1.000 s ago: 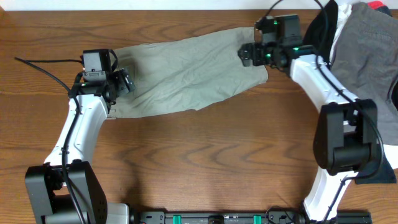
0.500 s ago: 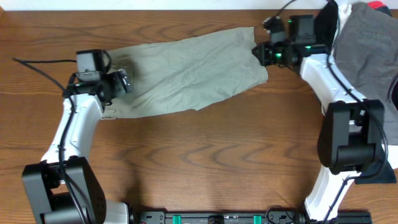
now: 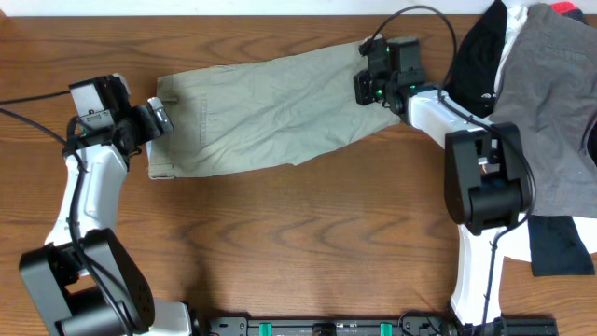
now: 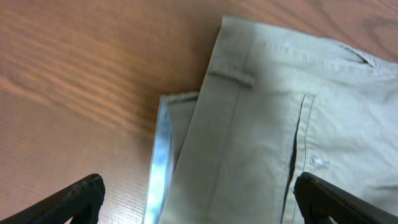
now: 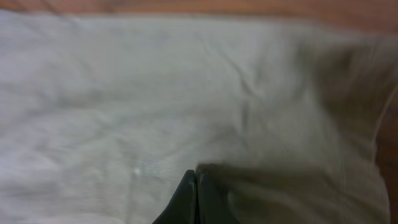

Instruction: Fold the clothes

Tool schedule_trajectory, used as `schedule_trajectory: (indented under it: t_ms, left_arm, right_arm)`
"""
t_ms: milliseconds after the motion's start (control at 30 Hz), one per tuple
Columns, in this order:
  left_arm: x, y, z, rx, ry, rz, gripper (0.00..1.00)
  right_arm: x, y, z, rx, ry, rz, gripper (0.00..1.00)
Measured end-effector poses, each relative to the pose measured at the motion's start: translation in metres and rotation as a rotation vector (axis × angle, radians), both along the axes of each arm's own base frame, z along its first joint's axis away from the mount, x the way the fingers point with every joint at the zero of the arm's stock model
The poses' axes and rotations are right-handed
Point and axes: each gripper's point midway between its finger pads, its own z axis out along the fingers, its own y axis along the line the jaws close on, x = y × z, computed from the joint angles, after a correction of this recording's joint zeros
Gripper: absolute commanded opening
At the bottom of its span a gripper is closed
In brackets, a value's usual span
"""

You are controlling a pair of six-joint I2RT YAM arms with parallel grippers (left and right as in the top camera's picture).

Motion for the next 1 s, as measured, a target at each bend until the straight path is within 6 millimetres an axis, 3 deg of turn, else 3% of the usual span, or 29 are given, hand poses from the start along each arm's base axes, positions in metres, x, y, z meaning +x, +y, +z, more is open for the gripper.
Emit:
schedule_trajectory:
  t_ms: [100,333,700,800,933,1000]
  left_arm:
    - [0.009,0.002,-0.006,0.013,-0.017,-0.015,0.98]
    - [0.012,0.002,-0.041,0.022,0.048,-0.064,0.98]
    - [-0.001,0.015,-0.1,-0.077,0.156,-0.056,0.98]
    - [0.002,0.013,-0.102,-0.083,0.149,-0.074,0.99]
    - [0.006,0.006,-0.101,-0.118,0.129,-0.105,0.83]
    - [0.008,-0.001,-0.1,-0.155,0.117,-0.129,0.66]
  right_arm:
    - [-0.003,-0.003,-0.021,-0.018,0.034,-0.01,0.01]
    - [-0.002,-0.002,-0.022,-0.026,0.039,-0.013,0.01]
    - [-0.003,-0.002,-0.023,-0.03,0.047,-0.014,0.01]
    - [-0.004,-0.002,-0.023,-0.031,0.051,-0.014,0.01]
    - [-0.004,-0.003,-0.023,-0.032,0.055,-0.014,0.01]
    - [-0.004,-0.003,-0.023,-0.032,0.056,-0.014,0.01]
